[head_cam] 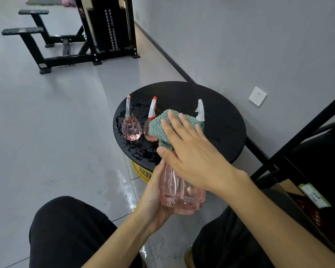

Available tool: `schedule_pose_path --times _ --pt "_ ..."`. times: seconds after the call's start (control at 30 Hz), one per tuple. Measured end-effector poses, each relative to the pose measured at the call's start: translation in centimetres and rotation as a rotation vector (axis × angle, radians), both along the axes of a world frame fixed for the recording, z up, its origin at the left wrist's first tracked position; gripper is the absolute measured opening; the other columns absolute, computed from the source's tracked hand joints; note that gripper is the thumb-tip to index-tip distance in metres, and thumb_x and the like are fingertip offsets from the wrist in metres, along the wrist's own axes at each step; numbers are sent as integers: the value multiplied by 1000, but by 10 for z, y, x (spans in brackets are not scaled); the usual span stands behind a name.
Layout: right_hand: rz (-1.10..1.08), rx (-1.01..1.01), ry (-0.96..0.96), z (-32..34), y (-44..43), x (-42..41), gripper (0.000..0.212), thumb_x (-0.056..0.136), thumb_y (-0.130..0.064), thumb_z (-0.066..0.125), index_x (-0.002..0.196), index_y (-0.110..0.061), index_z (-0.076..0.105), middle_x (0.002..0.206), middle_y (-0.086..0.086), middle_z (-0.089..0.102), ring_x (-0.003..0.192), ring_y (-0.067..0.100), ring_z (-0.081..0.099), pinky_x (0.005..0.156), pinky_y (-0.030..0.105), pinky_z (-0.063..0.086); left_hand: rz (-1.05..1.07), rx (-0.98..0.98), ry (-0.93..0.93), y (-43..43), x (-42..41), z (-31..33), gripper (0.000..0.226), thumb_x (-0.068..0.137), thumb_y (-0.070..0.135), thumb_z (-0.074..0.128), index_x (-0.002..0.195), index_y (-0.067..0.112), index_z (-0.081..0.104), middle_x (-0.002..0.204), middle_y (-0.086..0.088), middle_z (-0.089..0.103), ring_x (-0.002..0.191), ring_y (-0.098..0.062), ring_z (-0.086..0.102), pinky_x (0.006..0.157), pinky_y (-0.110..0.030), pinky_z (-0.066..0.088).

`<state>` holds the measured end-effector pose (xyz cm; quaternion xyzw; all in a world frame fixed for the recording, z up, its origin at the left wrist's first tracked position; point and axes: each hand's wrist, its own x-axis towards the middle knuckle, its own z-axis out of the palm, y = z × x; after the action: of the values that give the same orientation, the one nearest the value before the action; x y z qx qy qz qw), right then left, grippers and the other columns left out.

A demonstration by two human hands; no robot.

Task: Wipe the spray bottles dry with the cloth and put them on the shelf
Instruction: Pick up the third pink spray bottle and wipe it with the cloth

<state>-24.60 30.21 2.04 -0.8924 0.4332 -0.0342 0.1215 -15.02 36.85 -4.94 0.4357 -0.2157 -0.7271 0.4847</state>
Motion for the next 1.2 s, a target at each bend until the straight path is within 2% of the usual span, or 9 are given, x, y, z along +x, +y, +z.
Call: schedule_pose_path --times 0.1,0.23,0.37,0.43,0.53,0.73,0.9,1.03,1.2 --pt "-30 10 -15 2 -14 1 67 102 -50 25 154 -22 -6 161 -5 -18 148 14 -18 121 44 -5 -40 -4 8 3 -3 -1 64 88 64 36 112 16 70 96 -18 73 69 -32 71 48 -35 57" --pt "-29 25 -54 4 -20 3 67 102 -50 24 154 -22 -8 161 -5 -18 148 14 -18 121 43 -6 -53 -16 14 4 -5 -1 66 87 65 35 113 15 70 99 -18 72 70 -32 70 47 -34 56" --pt "99 62 -28 5 4 -4 63 102 -48 22 154 -24 -3 160 -10 -17 146 7 -21 121 35 -9 -50 -83 -34 2 1 2 58 77 67 39 91 26 77 84 -16 73 66 -32 70 50 -34 55" --pt "132 72 -15 5 12 -7 61 102 -48 20 155 -26 -1 160 -14 -15 145 4 -20 120 32 -10 -56 -91 -38 3 3 3 59 76 69 37 88 29 78 85 -17 73 67 -31 70 56 -35 55" --pt "89 66 -7 8 3 -8 61 102 -50 18 154 -27 -4 159 -15 -18 145 4 -21 121 35 -9 -41 -83 -35 3 -2 4 59 88 64 32 93 27 77 87 -17 73 67 -30 70 52 -35 55" --pt "21 71 -30 8 -12 0 67 100 -54 19 153 -25 -9 158 -11 -25 144 9 -25 121 38 -8 -10 -52 29 2 -4 4 62 91 62 34 107 15 72 94 -20 73 65 -32 70 44 -33 56" --pt "94 126 -3 11 4 -8 64 100 -54 20 154 -29 -4 159 -15 -18 144 3 -22 121 35 -6 -7 -84 -12 2 4 6 50 94 57 33 96 30 76 91 -18 74 66 -33 71 47 -34 56" --pt "18 117 31 14 -12 -7 66 99 -55 16 152 -26 -12 158 -11 -24 144 8 -25 121 38 -7 -60 -58 51 3 -1 5 63 90 61 34 116 15 67 99 -21 72 68 -34 71 46 -35 57" --pt "-16 121 31 10 -19 -4 72 98 -58 16 152 -23 -15 158 -7 -27 145 12 -25 121 41 -6 -37 -63 79 3 -6 4 61 90 60 35 107 16 72 97 -18 73 67 -32 71 43 -34 57"
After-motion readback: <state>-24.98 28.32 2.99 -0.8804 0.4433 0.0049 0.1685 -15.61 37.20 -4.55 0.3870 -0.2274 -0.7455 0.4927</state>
